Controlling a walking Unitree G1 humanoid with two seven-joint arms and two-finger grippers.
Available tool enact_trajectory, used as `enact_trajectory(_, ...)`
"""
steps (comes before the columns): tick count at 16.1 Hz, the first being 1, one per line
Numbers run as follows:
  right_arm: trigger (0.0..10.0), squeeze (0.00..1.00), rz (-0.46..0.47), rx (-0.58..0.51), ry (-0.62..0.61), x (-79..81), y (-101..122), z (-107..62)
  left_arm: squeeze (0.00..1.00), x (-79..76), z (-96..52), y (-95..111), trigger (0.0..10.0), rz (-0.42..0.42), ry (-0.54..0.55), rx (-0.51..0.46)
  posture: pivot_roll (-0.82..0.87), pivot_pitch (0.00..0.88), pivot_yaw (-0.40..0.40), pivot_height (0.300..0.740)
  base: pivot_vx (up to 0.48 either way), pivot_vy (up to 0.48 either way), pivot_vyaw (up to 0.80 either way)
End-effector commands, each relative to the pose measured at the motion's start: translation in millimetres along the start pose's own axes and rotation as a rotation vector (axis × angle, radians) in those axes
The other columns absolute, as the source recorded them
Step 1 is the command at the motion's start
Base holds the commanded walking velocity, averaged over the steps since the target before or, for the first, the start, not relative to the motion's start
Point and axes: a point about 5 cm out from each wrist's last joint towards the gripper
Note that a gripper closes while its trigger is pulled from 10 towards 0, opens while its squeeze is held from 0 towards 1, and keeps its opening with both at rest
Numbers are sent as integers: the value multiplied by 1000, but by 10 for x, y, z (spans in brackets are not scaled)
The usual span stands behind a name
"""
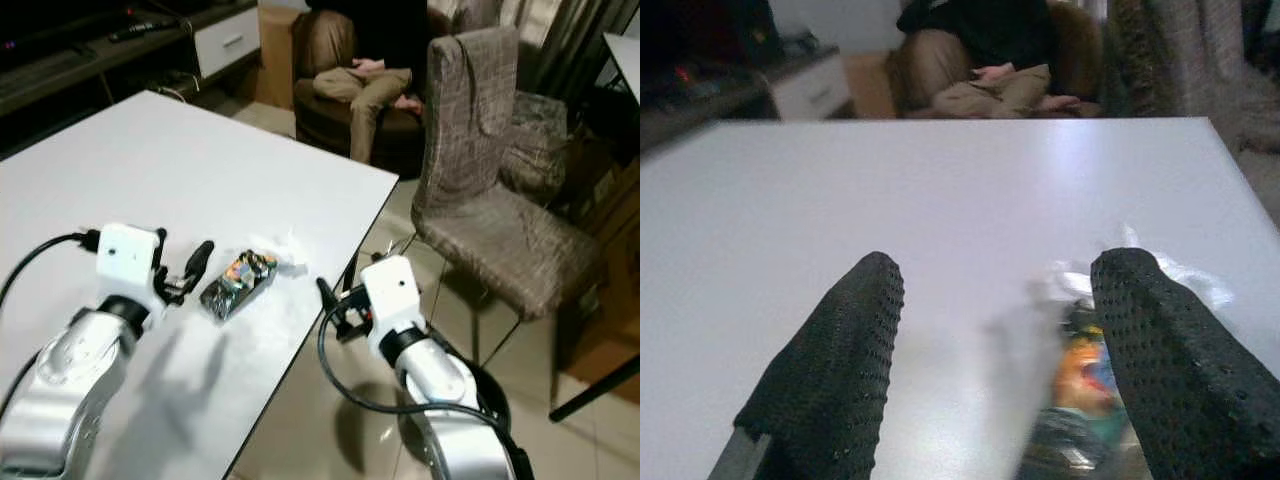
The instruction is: Picking trash to rubbish bin
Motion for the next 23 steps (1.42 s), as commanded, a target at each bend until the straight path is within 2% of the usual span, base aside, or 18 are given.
enact_trajectory(1, 10000, 0, 7, -11, -9, -23, 13, -21, 1000, -56, 47, -50, 10000, -79, -65, 26, 2, 42, -26, 740, 0, 0, 0)
enact_trajectory(2, 10000, 0, 10, -10, -8, -18, 12, -13, 1000, -151, 92, -90, 10000, -133, -180, 51, 2, 41, -22, 740, 0, 0, 0)
enact_trajectory(4, 10000, 0, 41, -15, 25, 2, 25, -9, 1000, -177, 230, -210, 10000, -153, -261, 111, -3, 46, -13, 740, 0, 0, 0)
enact_trajectory(6, 10000, 0, 72, -8, 56, -7, 4, -35, 1000, -182, 333, -317, 10000, -125, -345, 170, -13, 52, 1, 740, 0, 0, 0)
enact_trajectory(8, 10000, 0, 106, -7, 68, -28, -2, -54, 1000, -100, 445, -327, 10000, -71, -323, 157, -17, 53, 6, 740, 0, 0, 0)
enact_trajectory(10, 10000, 0, 116, -7, 68, -58, -1, -85, 1000, -24, 562, -320, 10000, -70, -308, 138, -25, 57, 11, 740, 0, 0, 0)
enact_trajectory(14, 10000, 0, 125, -2, 78, -34, -14, -104, 1000, 49, 686, -494, 10000, 12, -322, 183, -29, 61, 15, 740, 0, 0, 0)
enact_trajectory(16, 10000, 0, 127, 0, 84, -16, -17, -103, 1000, 75, 708, -577, 10000, 32, -320, 206, -30, 60, 17, 740, 0, 0, 0)
enact_trajectory(18, 10000, 0, 118, -1, 91, -4, -11, -104, 1000, 143, 737, -640, 10000, 108, -271, 210, -33, 60, 19, 740, 0, 0, 0)
enact_trajectory(22, 10000, 0, 112, 0, 104, 10, -10, -107, 1000, 166, 752, -729, 10000, 135, -255, 223, -34, 60, 16, 740, 0, 0, 0)
enact_trajectory(23, 10000, 0, 110, 1, 107, 11, -10, -107, 1000, 169, 753, -768, 9569, 153, -258, 239, -34, 61, 15, 740, 0, 0, 0)
Point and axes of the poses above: a point about 5 cm out from each wrist's last joint towards the gripper, its own z axis pointing out of the wrist towards the gripper, its own y axis along the axis of the wrist's last joint, x = y × z, and after that the axes turned 9 degrees about -z, right-handed
